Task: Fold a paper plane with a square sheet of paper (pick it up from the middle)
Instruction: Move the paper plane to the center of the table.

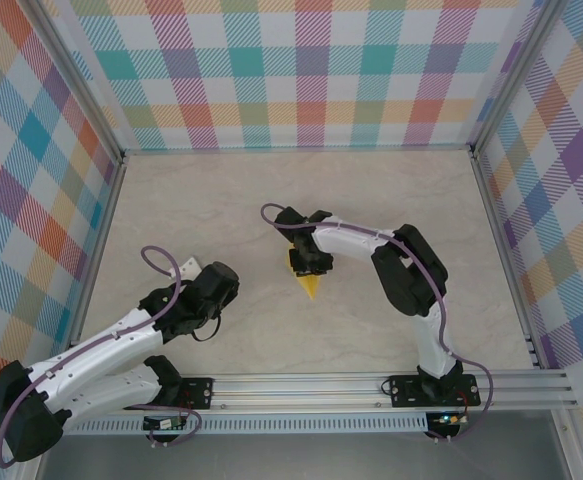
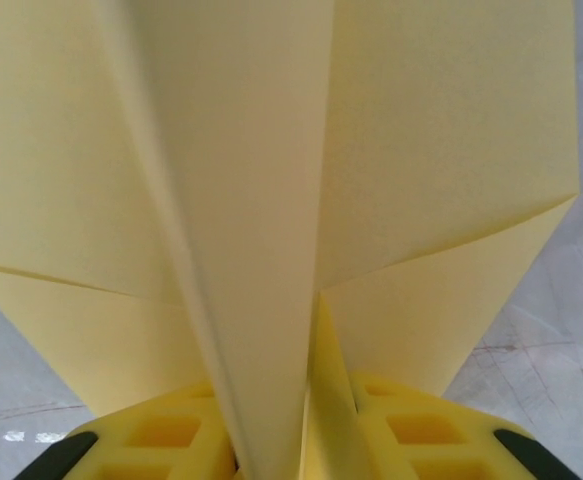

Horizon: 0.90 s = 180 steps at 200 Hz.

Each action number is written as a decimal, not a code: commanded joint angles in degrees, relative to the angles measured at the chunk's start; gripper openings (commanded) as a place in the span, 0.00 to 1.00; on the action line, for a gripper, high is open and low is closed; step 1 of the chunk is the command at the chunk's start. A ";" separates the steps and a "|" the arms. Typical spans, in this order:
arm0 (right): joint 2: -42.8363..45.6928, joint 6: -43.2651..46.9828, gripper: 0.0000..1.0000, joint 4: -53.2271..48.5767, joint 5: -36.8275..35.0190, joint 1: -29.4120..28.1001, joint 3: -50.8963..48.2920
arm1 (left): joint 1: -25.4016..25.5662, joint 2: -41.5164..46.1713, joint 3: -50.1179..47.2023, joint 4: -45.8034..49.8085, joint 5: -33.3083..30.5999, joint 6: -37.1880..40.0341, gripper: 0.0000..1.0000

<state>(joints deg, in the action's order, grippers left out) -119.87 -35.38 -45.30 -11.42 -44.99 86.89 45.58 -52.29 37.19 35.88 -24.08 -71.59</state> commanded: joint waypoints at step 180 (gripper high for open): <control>3.52 -2.17 0.51 -2.73 -1.16 0.17 1.18 | -0.91 -2.28 1.06 -2.04 1.25 3.79 0.33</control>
<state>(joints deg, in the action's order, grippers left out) -120.27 -38.28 -47.64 -12.62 -44.97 88.49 45.47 -53.84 37.21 34.70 -23.05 -70.35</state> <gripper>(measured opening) 0.490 0.328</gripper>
